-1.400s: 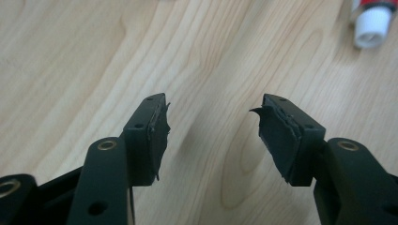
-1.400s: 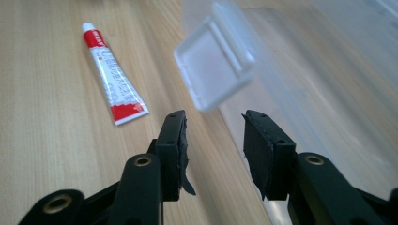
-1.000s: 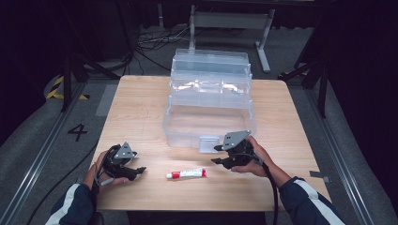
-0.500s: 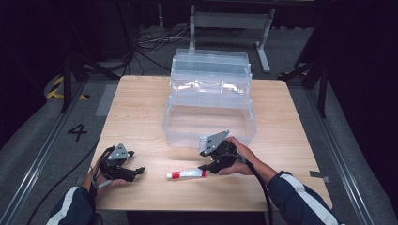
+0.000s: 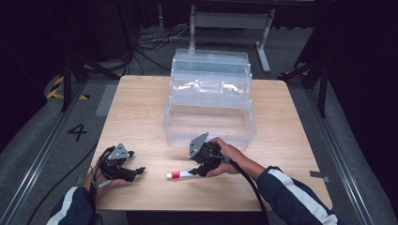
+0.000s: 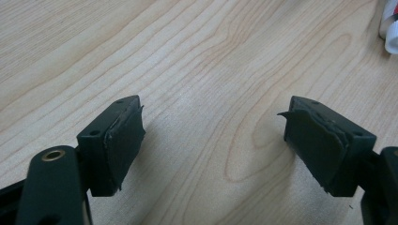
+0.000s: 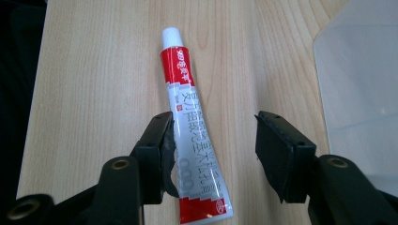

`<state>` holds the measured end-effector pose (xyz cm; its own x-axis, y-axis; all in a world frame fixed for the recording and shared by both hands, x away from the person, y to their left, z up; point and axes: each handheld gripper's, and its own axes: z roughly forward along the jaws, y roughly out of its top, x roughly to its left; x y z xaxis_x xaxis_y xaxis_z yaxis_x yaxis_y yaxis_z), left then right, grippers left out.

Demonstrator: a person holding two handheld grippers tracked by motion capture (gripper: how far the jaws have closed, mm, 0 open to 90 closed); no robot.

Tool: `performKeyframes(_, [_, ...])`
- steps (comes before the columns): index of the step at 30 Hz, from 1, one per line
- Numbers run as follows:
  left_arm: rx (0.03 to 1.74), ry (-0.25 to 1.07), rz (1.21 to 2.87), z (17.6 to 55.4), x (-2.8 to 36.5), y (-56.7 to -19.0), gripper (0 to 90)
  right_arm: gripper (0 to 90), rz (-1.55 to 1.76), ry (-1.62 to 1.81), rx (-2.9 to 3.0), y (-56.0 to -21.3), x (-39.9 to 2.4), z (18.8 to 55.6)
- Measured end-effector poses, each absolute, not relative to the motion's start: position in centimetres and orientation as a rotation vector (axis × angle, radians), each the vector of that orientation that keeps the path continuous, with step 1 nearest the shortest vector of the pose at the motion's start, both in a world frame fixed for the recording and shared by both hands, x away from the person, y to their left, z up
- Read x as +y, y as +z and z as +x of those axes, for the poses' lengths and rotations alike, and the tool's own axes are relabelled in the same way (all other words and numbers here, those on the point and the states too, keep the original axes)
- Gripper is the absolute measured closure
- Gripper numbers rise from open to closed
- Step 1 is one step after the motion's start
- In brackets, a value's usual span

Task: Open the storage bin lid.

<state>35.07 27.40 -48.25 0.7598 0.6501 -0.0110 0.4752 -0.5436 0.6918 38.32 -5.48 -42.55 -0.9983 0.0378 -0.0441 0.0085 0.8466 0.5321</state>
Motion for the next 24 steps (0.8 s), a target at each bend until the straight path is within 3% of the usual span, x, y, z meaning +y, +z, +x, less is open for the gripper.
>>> performKeyframes(24, [0.831, 0.316, 2.253, 35.2, 27.4, -48.3, 20.0, 54.6, -0.122, 0.564, 3.085, -44.3, -1.2, 37.9])
